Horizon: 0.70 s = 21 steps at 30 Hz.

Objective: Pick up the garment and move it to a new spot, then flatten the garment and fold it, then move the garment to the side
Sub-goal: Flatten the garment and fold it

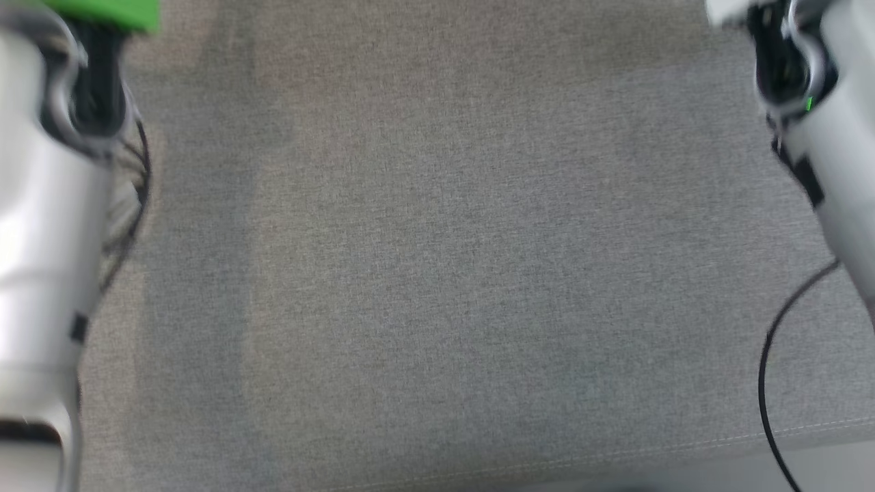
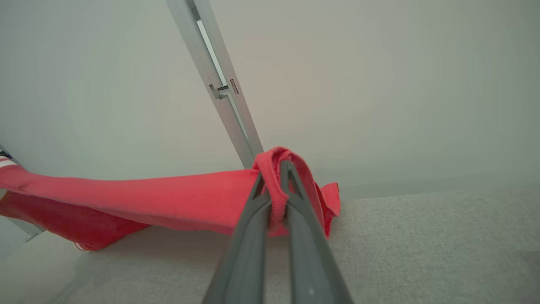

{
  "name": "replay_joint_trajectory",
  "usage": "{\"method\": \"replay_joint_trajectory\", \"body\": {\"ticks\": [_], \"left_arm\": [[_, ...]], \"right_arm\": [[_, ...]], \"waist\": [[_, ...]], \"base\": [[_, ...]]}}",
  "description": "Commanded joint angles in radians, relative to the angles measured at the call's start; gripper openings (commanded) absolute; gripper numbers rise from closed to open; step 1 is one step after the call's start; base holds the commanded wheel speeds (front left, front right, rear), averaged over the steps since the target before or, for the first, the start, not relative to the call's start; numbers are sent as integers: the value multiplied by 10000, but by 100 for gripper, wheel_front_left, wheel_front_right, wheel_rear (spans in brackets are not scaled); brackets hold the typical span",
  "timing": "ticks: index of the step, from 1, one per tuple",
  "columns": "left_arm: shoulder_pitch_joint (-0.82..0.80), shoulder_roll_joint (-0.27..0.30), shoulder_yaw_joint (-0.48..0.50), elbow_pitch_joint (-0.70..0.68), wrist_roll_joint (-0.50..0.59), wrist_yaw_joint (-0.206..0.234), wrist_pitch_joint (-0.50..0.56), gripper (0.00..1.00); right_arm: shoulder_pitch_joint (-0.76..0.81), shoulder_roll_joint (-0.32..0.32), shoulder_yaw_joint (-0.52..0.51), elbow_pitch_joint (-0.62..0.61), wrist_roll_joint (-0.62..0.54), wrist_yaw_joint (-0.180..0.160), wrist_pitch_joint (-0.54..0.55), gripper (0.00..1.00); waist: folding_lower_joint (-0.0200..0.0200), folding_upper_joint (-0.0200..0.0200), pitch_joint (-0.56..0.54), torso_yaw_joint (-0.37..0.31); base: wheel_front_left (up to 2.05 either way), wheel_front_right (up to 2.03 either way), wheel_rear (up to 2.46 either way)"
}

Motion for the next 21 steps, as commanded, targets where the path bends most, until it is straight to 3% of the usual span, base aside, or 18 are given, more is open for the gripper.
{"method": "replay_joint_trajectory", "body": {"ticks": [1,7,11,21], "left_arm": [[896,2,197,-488,12,107,-82,0],[4995,-373,1409,-3297,798,911,-80,0],[7503,-807,1946,-4566,1005,1179,-82,0],[11079,-1358,1872,-5498,1230,1401,-86,0]], "right_arm": [[779,-243,141,-381,200,-2,-67,0],[3896,-817,31,-2202,243,-4,-81,0],[5873,-723,-415,-3082,51,-2,-81,0],[9379,-562,-1701,-3880,-451,-8,-83,0]], "waist": [[-2,0,-506,-2],[-2,0,-1256,-59],[-2,0,-1721,-128],[-2,0,-2718,67]], "base": [[0,0,0],[0,0,0],[0,0,0],[0,0,0]]}}
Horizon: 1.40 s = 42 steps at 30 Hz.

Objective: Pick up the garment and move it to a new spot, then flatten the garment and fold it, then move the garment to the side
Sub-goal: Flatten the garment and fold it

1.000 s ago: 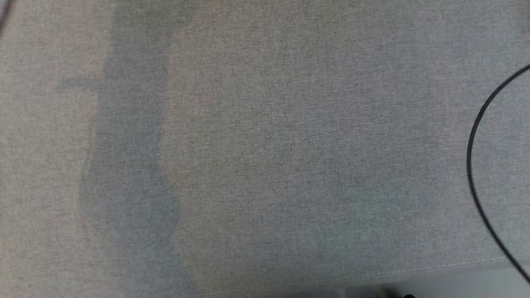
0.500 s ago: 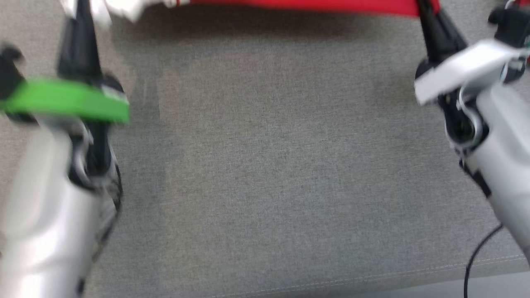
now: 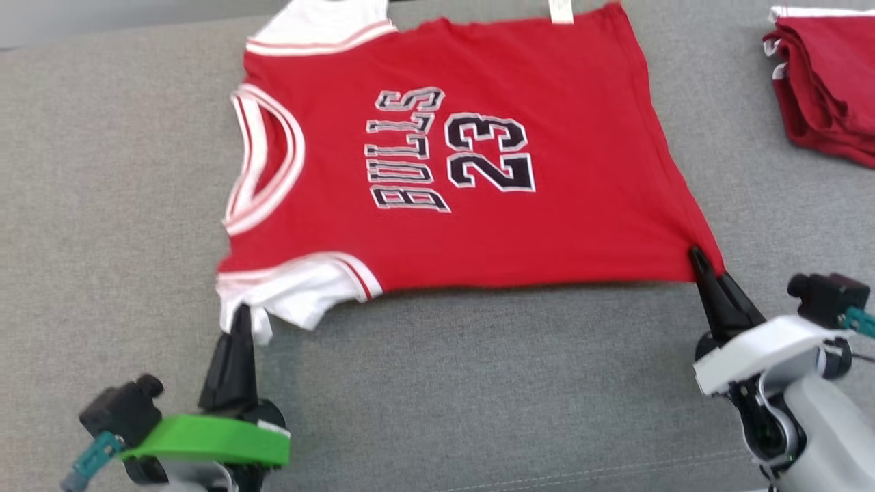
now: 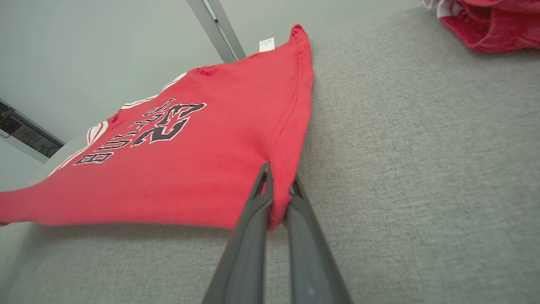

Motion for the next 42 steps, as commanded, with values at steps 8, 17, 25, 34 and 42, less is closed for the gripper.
{"method": "replay_joint_trajectory", "body": {"ticks": [8,17,25,34,42], "left_arm": [[1297,-71,-482,-157,104,107,85,0],[1333,42,-714,-10,191,3,216,0],[647,259,-959,170,466,-153,523,0],[-590,506,-1153,668,582,-420,1045,0],[-2338,568,-1239,1660,800,-707,1355,0]], "right_arm": [[2068,259,-957,-537,-363,-14,250,0],[2790,810,-1857,-1078,-922,-14,1005,0],[2514,1179,-2168,-1461,-1246,-13,1764,0],[1827,1439,-2419,-1430,-1065,-11,2691,0],[967,1560,-2637,-1020,-1262,-8,3412,0]], "waist": [[1,-1,-752,246],[1,-1,-1038,152],[1,-1,-1318,42],[1,-1,-1248,-119],[1,-1,-737,-213]], "base": [[0,0,0],[0,0,0],[0,0,0],[0,0,0],[0,0,0]]}}
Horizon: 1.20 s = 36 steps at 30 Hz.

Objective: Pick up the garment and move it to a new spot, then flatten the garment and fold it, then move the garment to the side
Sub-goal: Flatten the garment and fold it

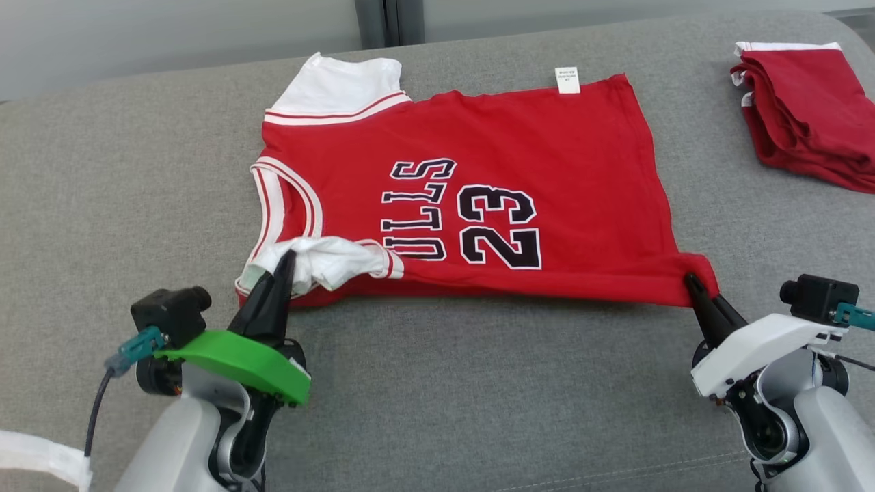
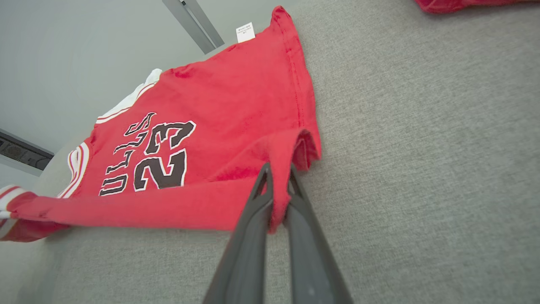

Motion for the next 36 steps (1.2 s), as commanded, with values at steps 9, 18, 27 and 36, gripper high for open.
{"method": "replay_joint_trajectory", "body": {"ticks": [9,18,27,36], "left_arm": [[-2024,22,-194,1706,246,-424,-25,0],[-3109,-275,-529,3371,451,-636,-789,100],[-2207,-103,-224,3765,344,-684,-1322,100],[-1412,-137,-436,4255,453,-708,-1366,100]], "right_arm": [[-1573,212,7,487,-119,0,471,0],[-2326,82,157,1140,-363,0,-506,100],[-1614,-511,533,1488,-602,1,-1573,100],[-1886,-645,1049,2237,-1093,0,-1788,100]], "waist": [[0,-1,681,-202],[0,-1,711,-100],[0,-1,444,45],[0,-1,669,164]], "base": [[0,0,0],[0,0,0],[0,0,0],[0,0,0]]}}
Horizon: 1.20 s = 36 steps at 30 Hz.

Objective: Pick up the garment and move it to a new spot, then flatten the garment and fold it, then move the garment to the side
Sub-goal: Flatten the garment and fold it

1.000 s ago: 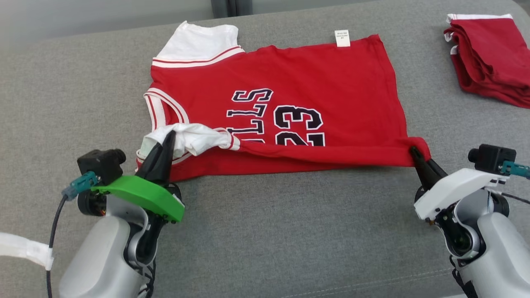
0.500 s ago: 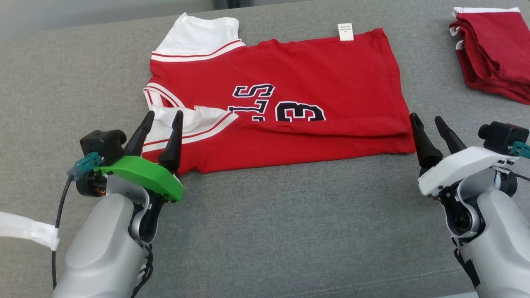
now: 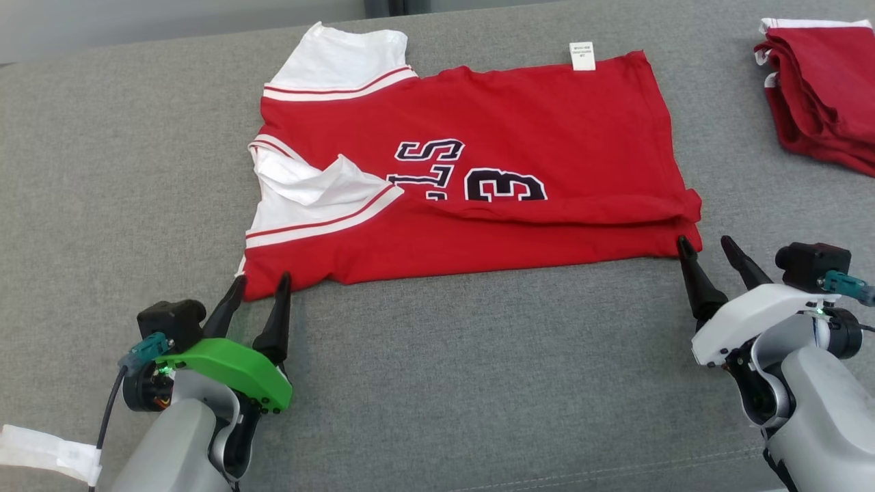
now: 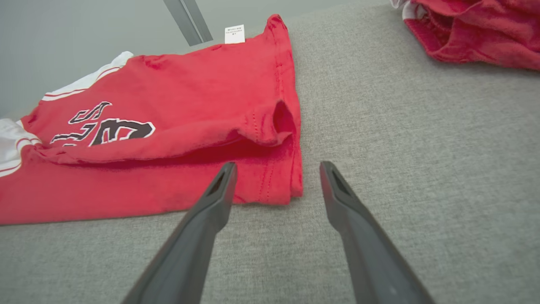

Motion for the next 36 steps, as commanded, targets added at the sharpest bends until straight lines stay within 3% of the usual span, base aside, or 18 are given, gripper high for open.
{"method": "replay_joint_trajectory", "body": {"ticks": [1,9,10,11,12,13,14,20,27,36], "left_arm": [[-10,0,-23,130,12,-33,-37,100],[-635,-235,-152,927,-19,15,84,100],[-718,-313,-151,1069,-88,8,114,100],[-772,-365,-170,1202,-126,-2,145,89],[-821,-388,-191,1318,-140,-10,156,39],[-857,-423,-211,1434,-182,-23,150,16],[-869,-444,-214,1515,-234,-33,145,0],[-476,-327,39,1478,-539,-60,-39,0],[925,-112,525,168,-479,-63,-81,0],[3392,-308,1041,-2018,-62,512,-85,0]], "right_arm": [[-247,6,39,150,-113,0,-43,100],[-1162,227,391,1654,-195,1,-60,100],[-1250,281,472,1841,-118,0,-58,71],[-1344,335,542,1955,-39,1,-144,31],[-1406,355,601,2060,3,0,-208,0],[-1451,384,681,2177,84,0,-305,0],[-1470,411,733,2261,170,0,-382,0],[-1176,274,1017,2593,684,-2,-1061,0],[-153,-112,1288,1885,1162,-3,-1351,0],[1704,-529,1104,604,1293,-6,-848,0]], "waist": [[0,0,103,36],[0,0,356,157],[0,0,361,176],[0,0,357,180],[0,0,349,178],[0,0,319,172],[0,0,285,168],[0,0,-302,244],[0,0,-1000,293],[0,0,-1270,351]], "base": [[0,0,0],[0,0,0],[0,0,0],[0,0,0],[0,0,0],[0,0,0],[0,0,0],[0,0,0],[0,0,0],[0,0,0]]}}
